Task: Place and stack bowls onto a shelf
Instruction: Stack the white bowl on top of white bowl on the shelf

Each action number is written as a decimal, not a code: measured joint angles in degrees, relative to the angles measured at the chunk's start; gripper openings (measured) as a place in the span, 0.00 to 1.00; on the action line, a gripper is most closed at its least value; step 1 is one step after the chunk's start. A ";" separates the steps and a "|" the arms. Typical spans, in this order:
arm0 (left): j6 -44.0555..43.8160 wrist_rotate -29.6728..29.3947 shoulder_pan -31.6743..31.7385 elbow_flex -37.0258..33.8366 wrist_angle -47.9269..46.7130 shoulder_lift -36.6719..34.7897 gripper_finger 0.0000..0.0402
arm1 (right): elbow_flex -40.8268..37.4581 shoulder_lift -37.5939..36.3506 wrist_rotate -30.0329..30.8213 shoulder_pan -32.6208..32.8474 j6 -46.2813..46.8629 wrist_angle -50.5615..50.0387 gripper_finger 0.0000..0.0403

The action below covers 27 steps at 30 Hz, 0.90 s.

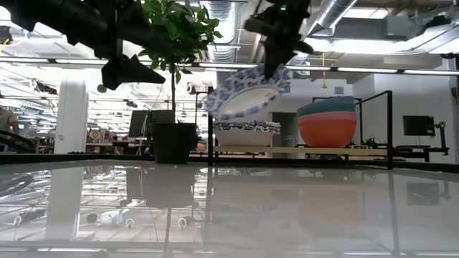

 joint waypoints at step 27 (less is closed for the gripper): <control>-0.82 -0.60 0.07 -0.02 -1.14 0.00 0.79 | -13.79 1.60 -33.00 -31.63 0.91 31.94 0.05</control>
